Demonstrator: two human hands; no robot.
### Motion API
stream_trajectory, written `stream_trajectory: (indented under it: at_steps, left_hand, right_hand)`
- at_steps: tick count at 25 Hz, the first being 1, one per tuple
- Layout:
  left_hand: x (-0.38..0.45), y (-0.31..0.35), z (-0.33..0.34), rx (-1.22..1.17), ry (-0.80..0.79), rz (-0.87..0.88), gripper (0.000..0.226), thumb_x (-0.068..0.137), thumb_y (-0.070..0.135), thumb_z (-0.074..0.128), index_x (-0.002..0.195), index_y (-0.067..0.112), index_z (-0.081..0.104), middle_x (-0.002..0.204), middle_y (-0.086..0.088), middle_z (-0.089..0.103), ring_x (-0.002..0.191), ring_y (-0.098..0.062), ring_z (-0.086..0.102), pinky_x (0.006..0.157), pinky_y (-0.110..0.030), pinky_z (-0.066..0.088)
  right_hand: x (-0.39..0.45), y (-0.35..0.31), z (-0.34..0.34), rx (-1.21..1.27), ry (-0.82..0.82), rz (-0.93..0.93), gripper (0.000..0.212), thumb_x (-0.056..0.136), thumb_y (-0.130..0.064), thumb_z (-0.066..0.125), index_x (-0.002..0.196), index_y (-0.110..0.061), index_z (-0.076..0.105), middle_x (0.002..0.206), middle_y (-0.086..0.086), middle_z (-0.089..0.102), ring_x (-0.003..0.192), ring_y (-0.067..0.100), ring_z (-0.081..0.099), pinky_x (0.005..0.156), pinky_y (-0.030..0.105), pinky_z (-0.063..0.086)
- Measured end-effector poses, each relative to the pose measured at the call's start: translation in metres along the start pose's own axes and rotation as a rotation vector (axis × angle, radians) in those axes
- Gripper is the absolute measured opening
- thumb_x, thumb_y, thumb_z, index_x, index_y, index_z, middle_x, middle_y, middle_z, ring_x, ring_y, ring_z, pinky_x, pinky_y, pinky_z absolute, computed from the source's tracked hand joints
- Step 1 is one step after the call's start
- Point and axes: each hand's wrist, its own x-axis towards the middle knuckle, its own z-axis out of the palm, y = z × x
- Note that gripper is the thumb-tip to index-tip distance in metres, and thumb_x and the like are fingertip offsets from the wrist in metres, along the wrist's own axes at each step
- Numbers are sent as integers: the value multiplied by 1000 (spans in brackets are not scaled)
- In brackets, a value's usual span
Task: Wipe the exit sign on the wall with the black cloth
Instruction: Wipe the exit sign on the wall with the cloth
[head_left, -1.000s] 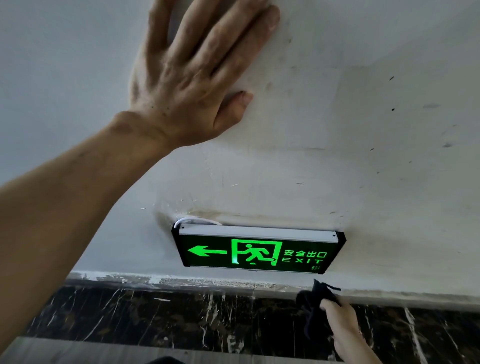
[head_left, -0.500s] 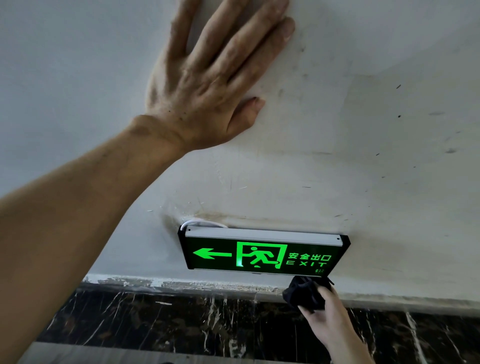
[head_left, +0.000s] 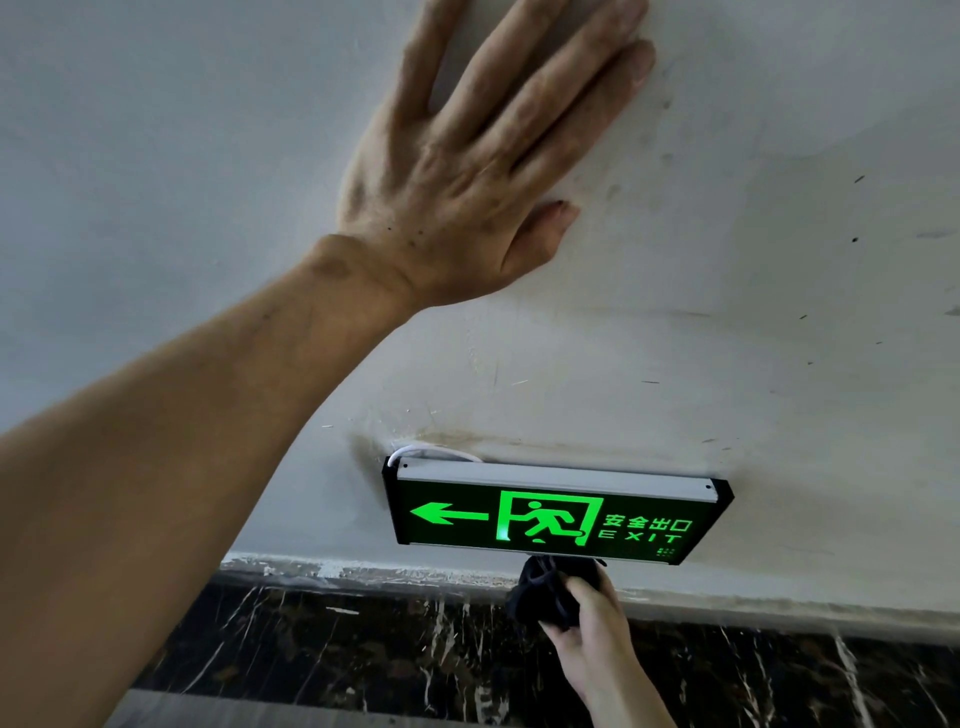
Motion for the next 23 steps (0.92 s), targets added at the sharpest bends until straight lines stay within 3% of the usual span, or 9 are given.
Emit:
stream_trajectory:
  at_steps: [11,16,19,23]
  left_hand:
    - [0,1,-1,-27,7,-16,59,97,40,49,149,12,45,149,-10,49,136,-34,45,107,-62,32]
    - [1,2,0,-65,8,-20,57,96,39,49,147,13,47,148,-9,50,136,-33,46,108,-61,31]
    - [1,1,-1,-62,6,-18,57,97,40,49,147,13,48,148,-7,51,135,-32,46,108,-60,31]
    - [1,2,-3,-64,3,-15,56,96,40,51,145,14,51,147,-6,52,134,-31,48,108,-59,31]
  right_hand:
    - [-12,35,35,-88,-51,34,30,86,12,50,97,-11,65,89,22,68,82,37,62,77,51,51]
    - [-21,55,58,-113,-92,82,31,84,14,52,101,-8,65,91,25,68,83,39,62,82,54,50]
    - [-22,64,68,-132,-95,110,33,84,13,53,108,-7,64,104,29,66,91,42,61,82,54,49]
    - [-28,75,81,-177,-123,142,32,82,12,56,103,-10,67,94,26,69,88,40,62,76,50,49]
